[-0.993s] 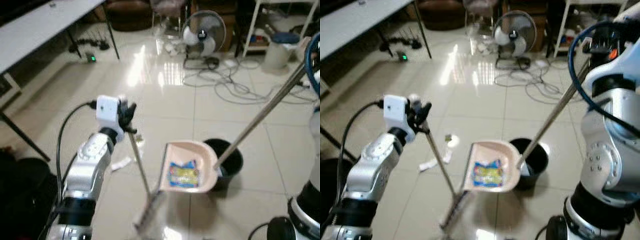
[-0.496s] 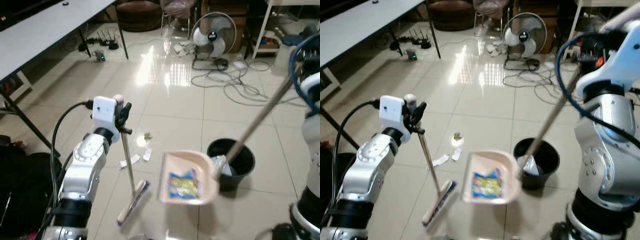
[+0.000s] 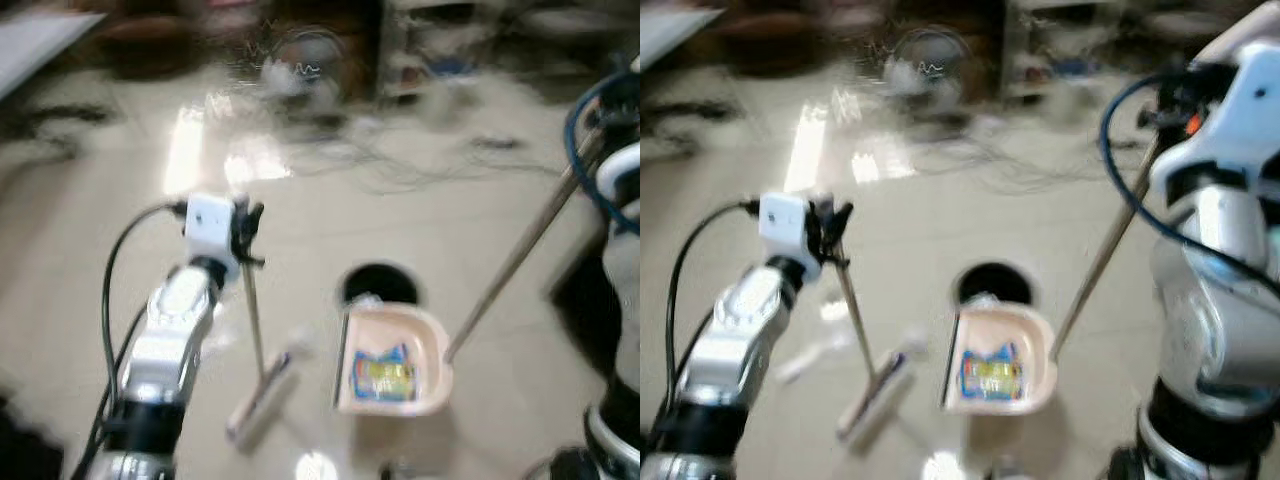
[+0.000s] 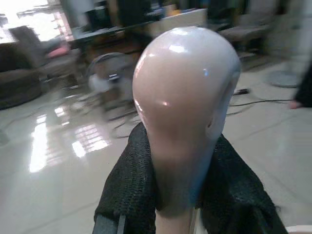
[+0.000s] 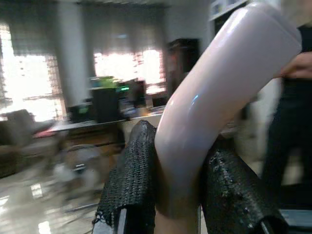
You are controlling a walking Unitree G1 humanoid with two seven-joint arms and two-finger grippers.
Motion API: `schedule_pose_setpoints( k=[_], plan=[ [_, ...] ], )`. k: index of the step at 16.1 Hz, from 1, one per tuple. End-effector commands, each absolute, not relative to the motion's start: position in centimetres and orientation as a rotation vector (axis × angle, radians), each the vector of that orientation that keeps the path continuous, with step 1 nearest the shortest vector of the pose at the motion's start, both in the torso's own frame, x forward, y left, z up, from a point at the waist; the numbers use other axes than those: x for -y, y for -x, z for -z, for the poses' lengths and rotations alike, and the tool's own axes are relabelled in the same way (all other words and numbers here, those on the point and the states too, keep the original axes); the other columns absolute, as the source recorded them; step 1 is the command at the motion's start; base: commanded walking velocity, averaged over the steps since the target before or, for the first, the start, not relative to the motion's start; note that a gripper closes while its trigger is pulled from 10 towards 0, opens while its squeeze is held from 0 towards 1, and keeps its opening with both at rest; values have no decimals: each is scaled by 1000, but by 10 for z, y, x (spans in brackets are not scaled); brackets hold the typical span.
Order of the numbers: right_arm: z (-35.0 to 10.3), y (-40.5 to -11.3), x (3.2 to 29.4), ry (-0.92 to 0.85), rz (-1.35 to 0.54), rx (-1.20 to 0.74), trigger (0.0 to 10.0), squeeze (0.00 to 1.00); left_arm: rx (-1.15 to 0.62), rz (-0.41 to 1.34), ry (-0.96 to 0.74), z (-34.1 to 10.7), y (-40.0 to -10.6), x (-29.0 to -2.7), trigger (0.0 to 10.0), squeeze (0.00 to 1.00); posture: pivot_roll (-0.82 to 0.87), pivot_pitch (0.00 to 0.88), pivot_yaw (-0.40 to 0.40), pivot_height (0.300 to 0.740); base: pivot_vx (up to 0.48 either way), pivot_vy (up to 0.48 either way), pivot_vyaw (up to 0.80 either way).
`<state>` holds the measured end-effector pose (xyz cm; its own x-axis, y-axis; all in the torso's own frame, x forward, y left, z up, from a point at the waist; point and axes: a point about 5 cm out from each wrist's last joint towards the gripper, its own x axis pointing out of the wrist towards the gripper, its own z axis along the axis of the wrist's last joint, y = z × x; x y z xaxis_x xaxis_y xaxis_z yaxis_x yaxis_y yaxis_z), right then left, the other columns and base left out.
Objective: Sweep floor
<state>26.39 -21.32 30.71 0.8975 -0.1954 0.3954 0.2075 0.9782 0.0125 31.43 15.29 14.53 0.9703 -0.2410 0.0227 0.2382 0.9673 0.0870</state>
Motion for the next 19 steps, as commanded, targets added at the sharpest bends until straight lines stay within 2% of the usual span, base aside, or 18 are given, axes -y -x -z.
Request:
schedule_pose_setpoints(
  k=[1,4,14,17,19],
  plan=[
    [-318,-263,211,25,191,461,10000,0,80,248,-77,-154,-315,-149,10000,0,-92,27,73,740,379,0,0],
    [-320,-263,216,-3,219,476,10000,0,96,278,-93,-156,-315,-142,10000,0,-92,31,88,740,384,0,0],
    [-321,-263,219,-27,197,481,10000,0,95,256,-119,-155,-315,-152,10000,0,-86,27,97,740,388,0,0],
    [-321,-261,220,-45,204,488,10000,0,96,259,-117,-155,-314,-152,10000,0,-95,20,103,740,405,0,-800],
    [-319,-260,221,-45,216,490,10000,0,94,270,-117,-154,-314,-149,10000,0,-96,17,108,740,403,0,-262]
  ],
)
